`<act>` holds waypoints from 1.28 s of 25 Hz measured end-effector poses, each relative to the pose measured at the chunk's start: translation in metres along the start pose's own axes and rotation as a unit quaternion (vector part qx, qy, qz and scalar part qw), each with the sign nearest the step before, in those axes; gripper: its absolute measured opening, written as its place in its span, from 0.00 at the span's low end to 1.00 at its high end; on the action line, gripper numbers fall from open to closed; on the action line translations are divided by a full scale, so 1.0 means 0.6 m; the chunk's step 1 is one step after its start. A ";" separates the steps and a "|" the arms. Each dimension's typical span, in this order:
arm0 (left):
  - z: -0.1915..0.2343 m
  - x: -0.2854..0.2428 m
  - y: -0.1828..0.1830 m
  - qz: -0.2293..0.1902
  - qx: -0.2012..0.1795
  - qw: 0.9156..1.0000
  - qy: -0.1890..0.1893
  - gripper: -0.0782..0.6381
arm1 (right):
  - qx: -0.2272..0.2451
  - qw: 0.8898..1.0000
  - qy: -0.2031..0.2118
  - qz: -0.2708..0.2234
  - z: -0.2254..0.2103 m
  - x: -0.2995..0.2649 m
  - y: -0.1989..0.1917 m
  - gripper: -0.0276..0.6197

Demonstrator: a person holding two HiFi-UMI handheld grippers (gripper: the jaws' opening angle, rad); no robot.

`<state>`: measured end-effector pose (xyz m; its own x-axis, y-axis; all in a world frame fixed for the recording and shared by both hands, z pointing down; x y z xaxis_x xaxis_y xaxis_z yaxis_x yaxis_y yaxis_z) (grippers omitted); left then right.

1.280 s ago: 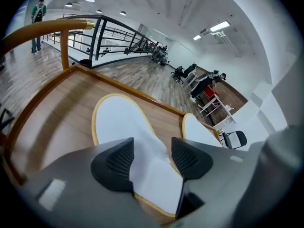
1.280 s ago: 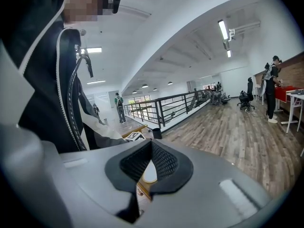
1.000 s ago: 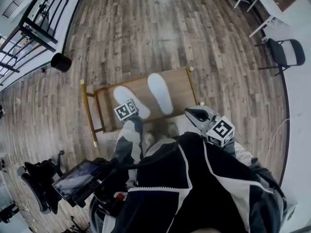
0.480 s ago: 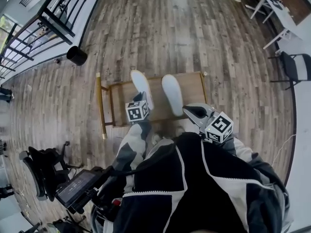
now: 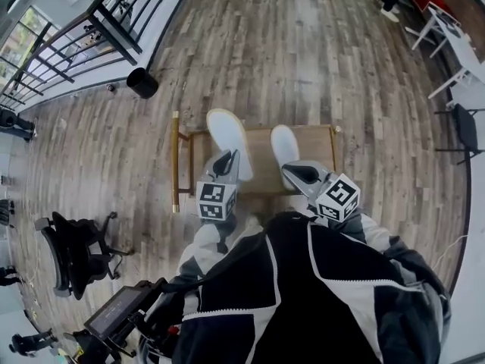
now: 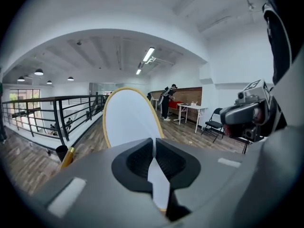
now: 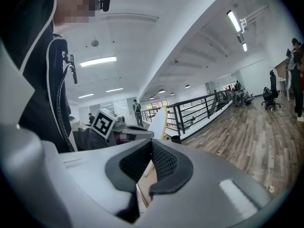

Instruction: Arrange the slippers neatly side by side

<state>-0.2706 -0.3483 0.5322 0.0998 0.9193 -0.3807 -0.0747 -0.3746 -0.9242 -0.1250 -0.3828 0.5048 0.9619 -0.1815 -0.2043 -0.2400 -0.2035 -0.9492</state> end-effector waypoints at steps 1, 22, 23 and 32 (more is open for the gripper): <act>-0.003 0.015 0.011 -0.009 -0.008 1.000 0.001 0.16 | 0.001 1.000 0.001 -0.001 0.000 -0.005 0.003 0.05; -0.028 0.100 0.003 -0.028 -0.042 0.999 -0.002 0.16 | 0.004 1.000 0.021 -0.004 0.011 -0.050 -0.001 0.05; -0.022 0.098 -0.005 -0.022 -0.045 0.999 0.002 0.16 | 0.004 1.000 0.021 -0.005 0.012 -0.049 -0.002 0.05; 0.093 0.068 -0.136 0.081 -0.043 0.995 0.043 0.16 | 0.001 1.000 -0.017 -0.004 0.019 -0.032 -0.013 0.05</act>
<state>-0.3156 -0.2738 0.5936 0.1791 0.8336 -0.5225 -0.0123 -0.5292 -0.8484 -0.1404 -0.3668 0.5136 0.9679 -0.1467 -0.2040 -0.2313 -0.2038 -0.9513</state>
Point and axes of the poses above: the fingertips, and each gripper's own axes: x backward along the fingers, z to its left, y out of its top, the point moved 1 cm from there along x, backward along the fingers, and after that the axes turned 1 degree about z, right-handed, at the moved point
